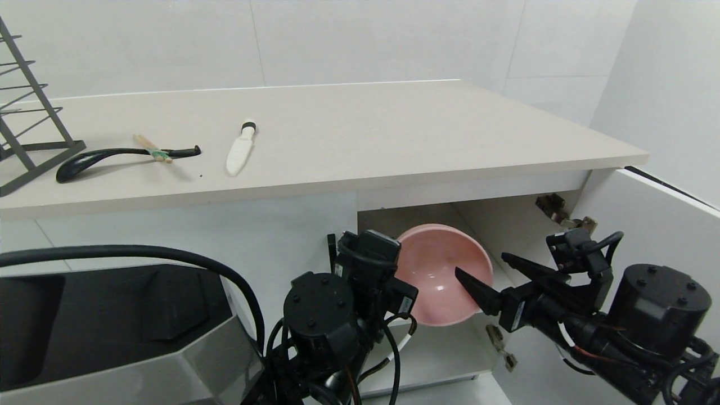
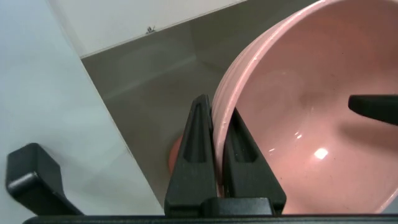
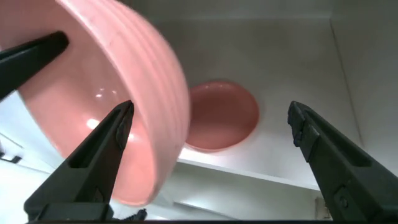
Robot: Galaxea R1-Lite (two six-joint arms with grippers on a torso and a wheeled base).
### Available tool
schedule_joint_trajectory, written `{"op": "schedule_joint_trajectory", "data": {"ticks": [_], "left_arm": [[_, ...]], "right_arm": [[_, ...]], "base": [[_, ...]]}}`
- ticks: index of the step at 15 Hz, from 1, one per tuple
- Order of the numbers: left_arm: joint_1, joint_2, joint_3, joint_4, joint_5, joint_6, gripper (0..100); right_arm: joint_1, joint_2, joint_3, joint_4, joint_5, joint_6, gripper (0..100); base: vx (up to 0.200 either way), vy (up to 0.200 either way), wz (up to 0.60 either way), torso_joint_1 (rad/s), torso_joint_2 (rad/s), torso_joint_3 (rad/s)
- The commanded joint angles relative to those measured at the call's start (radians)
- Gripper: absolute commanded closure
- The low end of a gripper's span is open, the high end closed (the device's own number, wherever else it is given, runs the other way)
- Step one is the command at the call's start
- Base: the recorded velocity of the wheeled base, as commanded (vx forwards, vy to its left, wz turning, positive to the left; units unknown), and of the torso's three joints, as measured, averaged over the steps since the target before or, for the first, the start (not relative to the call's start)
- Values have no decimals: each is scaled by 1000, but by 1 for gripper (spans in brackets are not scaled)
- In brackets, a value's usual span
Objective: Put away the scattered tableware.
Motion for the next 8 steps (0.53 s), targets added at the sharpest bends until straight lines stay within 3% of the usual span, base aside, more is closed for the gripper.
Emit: {"op": "schedule_joint_trajectory", "data": {"ticks": [1,8], "left_arm": [[0,10,-22,-1,0,-1,100],[-5,39,-65,-1,0,2,100]], "right_arm": [[2,10,-5,-1,0,3,100],[78,10,-5,-1,0,7,100]], "base": [[0,0,0,0,0,0],[0,0,0,0,0,0]]}}
